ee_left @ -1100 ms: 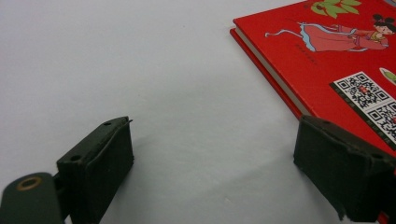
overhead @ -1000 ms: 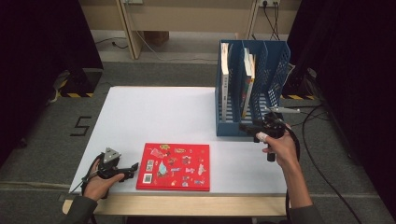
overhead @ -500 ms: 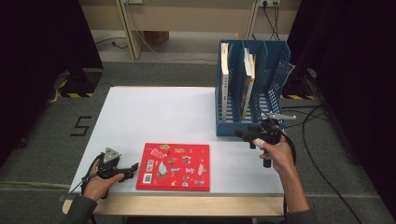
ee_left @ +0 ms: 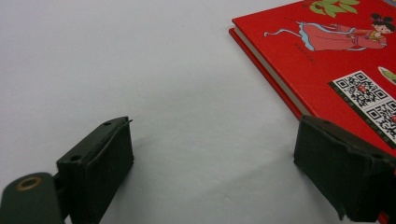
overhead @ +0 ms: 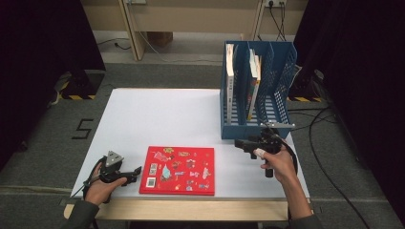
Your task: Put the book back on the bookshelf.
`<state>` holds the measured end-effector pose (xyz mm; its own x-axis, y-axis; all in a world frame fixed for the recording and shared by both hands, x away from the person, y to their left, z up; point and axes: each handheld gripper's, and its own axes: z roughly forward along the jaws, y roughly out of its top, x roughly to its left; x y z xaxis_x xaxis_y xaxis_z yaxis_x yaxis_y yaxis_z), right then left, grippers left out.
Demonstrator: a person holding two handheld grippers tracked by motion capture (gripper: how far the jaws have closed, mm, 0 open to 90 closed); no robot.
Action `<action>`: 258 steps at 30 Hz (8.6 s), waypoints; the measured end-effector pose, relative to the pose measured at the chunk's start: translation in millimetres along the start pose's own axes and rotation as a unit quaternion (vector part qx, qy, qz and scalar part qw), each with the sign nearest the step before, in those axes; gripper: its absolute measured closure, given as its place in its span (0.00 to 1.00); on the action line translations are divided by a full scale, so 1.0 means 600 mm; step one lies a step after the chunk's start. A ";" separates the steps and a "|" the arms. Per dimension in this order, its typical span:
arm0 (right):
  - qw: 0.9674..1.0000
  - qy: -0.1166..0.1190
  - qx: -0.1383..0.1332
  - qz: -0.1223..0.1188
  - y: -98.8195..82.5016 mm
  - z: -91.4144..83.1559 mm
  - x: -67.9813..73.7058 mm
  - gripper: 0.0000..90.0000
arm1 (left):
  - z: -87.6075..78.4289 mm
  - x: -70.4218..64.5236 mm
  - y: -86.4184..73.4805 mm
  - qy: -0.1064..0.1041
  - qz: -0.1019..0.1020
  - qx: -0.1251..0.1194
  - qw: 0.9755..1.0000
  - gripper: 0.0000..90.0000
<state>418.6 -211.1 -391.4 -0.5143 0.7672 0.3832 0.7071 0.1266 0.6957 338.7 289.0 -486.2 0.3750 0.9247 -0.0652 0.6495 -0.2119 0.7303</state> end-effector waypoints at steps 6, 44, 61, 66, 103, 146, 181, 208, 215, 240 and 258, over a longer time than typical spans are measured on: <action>1.000 0.006 0.014 0.000 -0.013 0.015 0.008 0.26 | 0.000 0.000 0.000 0.000 0.001 0.000 1.000 0.12; 0.994 0.055 0.099 0.001 -0.082 0.096 0.050 0.28 | -0.016 -0.029 0.001 -0.046 0.051 0.003 0.998 0.48; 0.995 0.035 0.093 0.015 -0.078 0.090 0.028 0.28 | -0.004 -0.075 0.004 -0.105 0.067 0.017 0.992 0.13; 0.995 0.034 0.092 0.016 -0.078 0.090 0.026 0.28 | -0.004 -0.074 0.005 -0.106 0.070 0.018 0.992 0.13; 0.992 0.050 0.080 0.086 -0.073 0.103 0.031 0.43 | 0.004 -0.098 0.007 -0.101 0.086 0.024 0.991 0.04; 0.985 0.168 0.008 -0.021 0.139 0.031 0.236 0.52 | 0.007 -0.109 0.006 -0.094 0.071 0.020 0.993 0.00; 0.977 0.166 0.099 -0.093 0.162 0.058 0.354 0.51 | 0.021 -0.131 0.014 -0.086 0.078 0.007 0.993 0.02; 0.959 0.064 0.163 -0.221 0.185 0.057 0.296 0.79 | 0.017 -0.109 0.014 -0.090 0.068 -0.005 0.994 0.17; 0.955 0.042 0.161 -0.245 0.197 0.021 0.285 0.84 | 0.015 -0.096 0.015 -0.078 0.062 -0.004 0.995 0.17; 0.989 0.010 0.097 -0.114 0.146 -0.144 0.123 0.88 | 0.017 -0.087 0.016 -0.077 0.057 -0.001 0.995 0.17; 0.985 0.008 0.151 -0.084 0.152 -0.124 0.106 0.85 | 0.018 -0.088 0.014 -0.073 0.060 -0.004 0.995 0.15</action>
<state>414.3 -197.4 -258.5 -0.6416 0.7102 0.2897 0.7227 0.4332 0.5385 331.7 234.8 -484.1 0.5428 0.8366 -0.0744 0.5893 -0.3162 0.7435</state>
